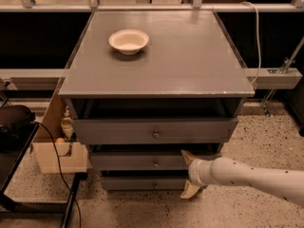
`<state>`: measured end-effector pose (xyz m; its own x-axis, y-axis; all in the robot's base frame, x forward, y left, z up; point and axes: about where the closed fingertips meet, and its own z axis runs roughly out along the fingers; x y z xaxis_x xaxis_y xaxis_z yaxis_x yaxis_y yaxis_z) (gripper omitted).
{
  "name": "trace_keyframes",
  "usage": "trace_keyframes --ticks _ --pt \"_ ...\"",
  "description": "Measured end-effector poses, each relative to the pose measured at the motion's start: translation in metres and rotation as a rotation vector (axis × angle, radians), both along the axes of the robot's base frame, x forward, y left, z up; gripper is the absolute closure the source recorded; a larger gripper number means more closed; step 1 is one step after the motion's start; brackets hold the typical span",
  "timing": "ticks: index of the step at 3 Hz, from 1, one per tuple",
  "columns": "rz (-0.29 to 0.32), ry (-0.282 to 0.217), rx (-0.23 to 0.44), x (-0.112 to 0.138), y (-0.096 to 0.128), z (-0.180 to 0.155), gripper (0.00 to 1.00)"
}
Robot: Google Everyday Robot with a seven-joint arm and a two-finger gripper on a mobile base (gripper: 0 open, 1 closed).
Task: Open middle drawer
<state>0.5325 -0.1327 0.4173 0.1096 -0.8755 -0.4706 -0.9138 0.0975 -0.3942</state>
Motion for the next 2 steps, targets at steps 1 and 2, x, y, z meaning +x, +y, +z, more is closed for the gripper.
trace_keyframes --ticks 1,2 --pt "0.007 0.001 -0.014 0.0109 0.0027 -0.0043 0.00" --pt "0.005 0.002 -0.024 0.0193 0.0023 -0.0090 0.00"
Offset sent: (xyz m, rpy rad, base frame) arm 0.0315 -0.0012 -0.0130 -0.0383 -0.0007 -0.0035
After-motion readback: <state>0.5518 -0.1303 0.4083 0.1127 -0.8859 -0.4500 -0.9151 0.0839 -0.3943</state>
